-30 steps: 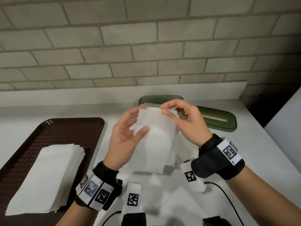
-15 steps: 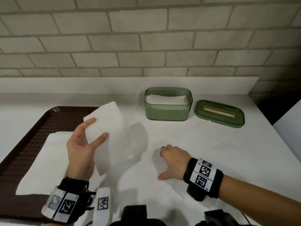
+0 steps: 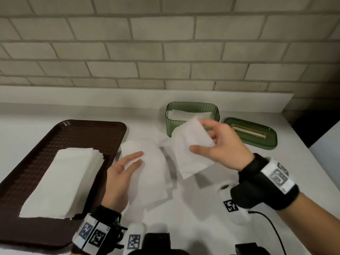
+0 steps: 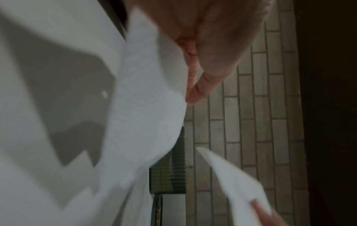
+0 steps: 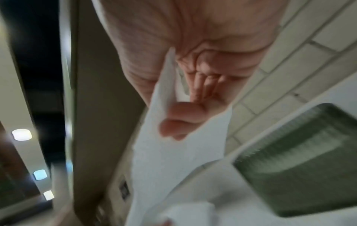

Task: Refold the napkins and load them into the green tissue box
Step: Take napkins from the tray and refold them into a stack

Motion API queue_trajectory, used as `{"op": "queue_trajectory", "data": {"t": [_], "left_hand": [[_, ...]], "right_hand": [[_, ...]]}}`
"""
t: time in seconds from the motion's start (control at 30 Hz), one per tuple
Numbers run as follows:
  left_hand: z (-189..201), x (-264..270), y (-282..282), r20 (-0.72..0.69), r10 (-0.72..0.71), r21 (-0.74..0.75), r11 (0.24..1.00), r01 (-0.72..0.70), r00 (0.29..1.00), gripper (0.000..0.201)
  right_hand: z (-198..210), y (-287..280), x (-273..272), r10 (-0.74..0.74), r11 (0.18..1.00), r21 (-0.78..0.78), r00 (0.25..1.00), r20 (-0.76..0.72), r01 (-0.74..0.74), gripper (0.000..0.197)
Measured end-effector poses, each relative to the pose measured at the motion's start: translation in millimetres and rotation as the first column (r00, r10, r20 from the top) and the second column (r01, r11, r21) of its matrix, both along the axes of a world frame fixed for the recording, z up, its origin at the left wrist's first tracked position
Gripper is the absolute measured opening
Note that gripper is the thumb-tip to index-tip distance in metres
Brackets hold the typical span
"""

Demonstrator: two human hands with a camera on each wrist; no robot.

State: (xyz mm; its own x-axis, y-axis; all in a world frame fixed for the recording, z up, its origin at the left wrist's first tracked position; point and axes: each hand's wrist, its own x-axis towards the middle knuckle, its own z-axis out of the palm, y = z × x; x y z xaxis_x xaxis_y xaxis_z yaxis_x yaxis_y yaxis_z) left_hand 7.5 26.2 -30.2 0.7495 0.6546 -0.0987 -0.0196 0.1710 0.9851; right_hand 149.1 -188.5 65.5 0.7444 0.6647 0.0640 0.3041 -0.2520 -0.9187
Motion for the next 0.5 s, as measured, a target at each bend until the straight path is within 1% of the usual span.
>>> {"op": "queue_trajectory", "data": {"t": [0.07,0.1,0.13,0.17,0.2,0.23,0.3,0.37,0.43,0.5], "left_hand": [[6.2,9.2,-8.8,0.012,-0.049,-0.029,0.998,0.049,0.999,0.023],[10.4,14.1,-13.0,0.035,-0.082,-0.1,0.991,0.086,0.996,0.028],[17.2,18.3,-18.3,0.071,-0.121,-0.208,0.969,0.133,0.99,0.034],[23.9,21.5,-21.9,0.108,-0.156,-0.327,0.927,0.184,0.982,0.043],[29.6,23.5,-24.3,0.141,-0.177,-0.408,0.886,0.221,0.974,0.054],[33.8,24.6,-25.4,0.165,-0.199,-0.427,0.869,0.252,0.966,0.065],[37.0,27.0,-22.8,0.17,-0.241,-0.375,0.881,0.289,0.956,0.08],[38.1,27.9,-18.3,0.189,-0.285,-0.333,0.882,0.334,0.94,0.085],[40.0,27.5,-15.0,0.203,-0.35,-0.27,0.878,0.396,0.915,0.073],[38.0,30.2,-12.8,0.192,-0.377,-0.173,0.896,0.409,0.906,0.05]], "right_hand": [[17.4,0.1,-10.6,0.12,0.969,0.229,0.985,-0.126,-0.089,0.065],[19.7,0.5,-14.8,0.175,0.944,0.309,0.97,-0.169,-0.116,0.07],[18.1,2.3,-17.5,0.203,0.928,0.352,0.96,-0.195,-0.125,0.074],[13.7,4.5,-20.1,0.211,0.921,0.369,0.955,-0.21,-0.123,0.077],[6.1,7.3,-22.2,0.197,0.925,0.365,0.954,-0.225,-0.105,0.078],[-3.2,10.2,-24.1,0.171,0.932,0.353,0.954,-0.248,-0.076,0.079],[-21.2,14.2,-27.0,0.125,0.946,0.322,0.943,-0.307,-0.02,0.079],[-33.4,16.6,-29.0,0.089,0.96,0.281,0.933,-0.348,0.013,0.077],[-41.4,19.4,-29.4,0.074,0.967,0.255,0.928,-0.364,0.023,0.076],[-48.5,24.4,-29.4,0.062,0.972,0.232,0.934,-0.351,0.023,0.075]]}}
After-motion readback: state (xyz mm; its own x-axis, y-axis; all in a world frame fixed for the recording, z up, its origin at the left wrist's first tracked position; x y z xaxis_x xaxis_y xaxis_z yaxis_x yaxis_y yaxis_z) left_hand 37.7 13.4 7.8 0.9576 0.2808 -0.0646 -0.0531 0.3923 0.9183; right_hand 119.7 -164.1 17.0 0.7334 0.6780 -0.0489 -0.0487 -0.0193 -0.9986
